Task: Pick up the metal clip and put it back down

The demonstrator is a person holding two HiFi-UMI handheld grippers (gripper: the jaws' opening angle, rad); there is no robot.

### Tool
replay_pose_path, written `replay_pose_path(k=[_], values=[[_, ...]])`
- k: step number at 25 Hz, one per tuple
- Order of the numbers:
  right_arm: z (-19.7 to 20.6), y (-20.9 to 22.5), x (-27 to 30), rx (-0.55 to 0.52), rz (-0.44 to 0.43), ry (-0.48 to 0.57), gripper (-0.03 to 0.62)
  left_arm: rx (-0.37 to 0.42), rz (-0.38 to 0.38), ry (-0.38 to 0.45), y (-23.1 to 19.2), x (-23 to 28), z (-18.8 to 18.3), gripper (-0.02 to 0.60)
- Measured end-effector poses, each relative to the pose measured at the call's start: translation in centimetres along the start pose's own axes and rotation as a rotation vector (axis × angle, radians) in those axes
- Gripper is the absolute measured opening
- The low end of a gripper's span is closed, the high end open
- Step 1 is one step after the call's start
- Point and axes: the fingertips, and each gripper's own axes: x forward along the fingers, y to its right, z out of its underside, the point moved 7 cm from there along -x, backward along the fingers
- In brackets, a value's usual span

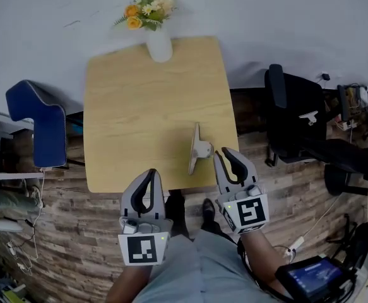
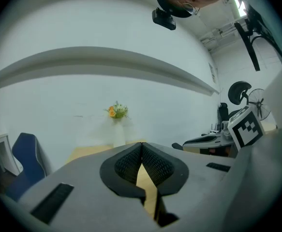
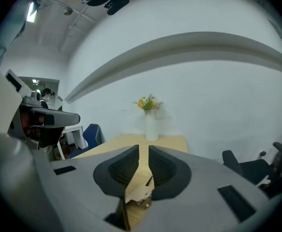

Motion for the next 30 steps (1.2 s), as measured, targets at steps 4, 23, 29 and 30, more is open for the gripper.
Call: replay_pose_path(k=[4,23,29,30], values=[[3.5,0.7,3.7,0.056,0.039,-0.084,0.052,-0.019,0.054,-0.077,-2.4,4.0,2.7,0.018],[14.1,1.7,10.4,0.214,0.15,-0.277,0.103,-0.075,0.139,-0.298,-7.5,10.8,12.6,0.018],[12.9,1.0,11.3,0.225,0.107,-0.276,0.086,-0.084,0.114,-0.275,-8.3,10.4,11.8,0.018],[12.6,0.9,11.4,0.227,0.097,-0.27,0.078,-0.085,0.108,-0.266,-8.4,10.3,11.5,0.018]])
